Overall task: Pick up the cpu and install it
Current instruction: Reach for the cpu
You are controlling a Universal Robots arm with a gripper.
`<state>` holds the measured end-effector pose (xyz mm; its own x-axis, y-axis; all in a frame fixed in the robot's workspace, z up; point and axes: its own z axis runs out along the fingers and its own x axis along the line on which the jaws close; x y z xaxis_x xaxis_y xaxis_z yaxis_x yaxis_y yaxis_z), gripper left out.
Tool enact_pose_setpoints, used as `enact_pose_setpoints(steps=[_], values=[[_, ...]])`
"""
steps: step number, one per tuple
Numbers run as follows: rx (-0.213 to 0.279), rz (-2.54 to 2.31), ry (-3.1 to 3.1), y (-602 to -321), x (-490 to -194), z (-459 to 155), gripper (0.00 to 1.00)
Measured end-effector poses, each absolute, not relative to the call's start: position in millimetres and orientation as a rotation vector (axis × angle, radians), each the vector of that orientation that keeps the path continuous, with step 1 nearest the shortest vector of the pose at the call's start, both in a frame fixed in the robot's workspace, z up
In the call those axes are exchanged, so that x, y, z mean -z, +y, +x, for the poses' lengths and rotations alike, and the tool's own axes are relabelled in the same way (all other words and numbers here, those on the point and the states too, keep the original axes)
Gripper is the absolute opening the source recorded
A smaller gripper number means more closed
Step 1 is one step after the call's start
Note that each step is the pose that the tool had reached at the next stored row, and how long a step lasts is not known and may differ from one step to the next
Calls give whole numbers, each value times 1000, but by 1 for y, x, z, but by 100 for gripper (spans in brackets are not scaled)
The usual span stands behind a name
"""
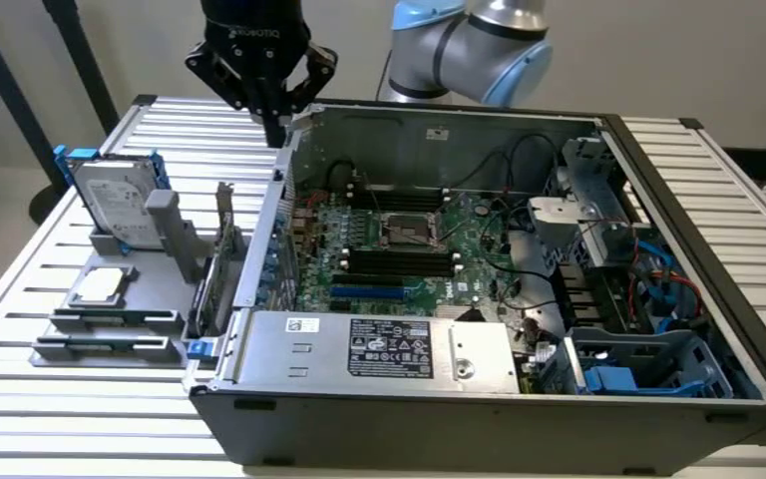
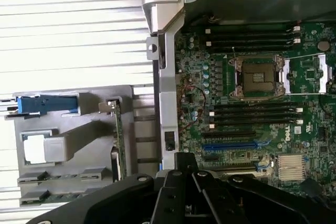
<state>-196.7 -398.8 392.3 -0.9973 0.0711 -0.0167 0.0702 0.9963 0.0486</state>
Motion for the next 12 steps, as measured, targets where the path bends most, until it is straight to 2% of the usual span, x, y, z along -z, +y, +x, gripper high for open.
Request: enact_pose_setpoints(steps=[12], values=[[-75, 111, 3125, -399, -392, -251, 11]])
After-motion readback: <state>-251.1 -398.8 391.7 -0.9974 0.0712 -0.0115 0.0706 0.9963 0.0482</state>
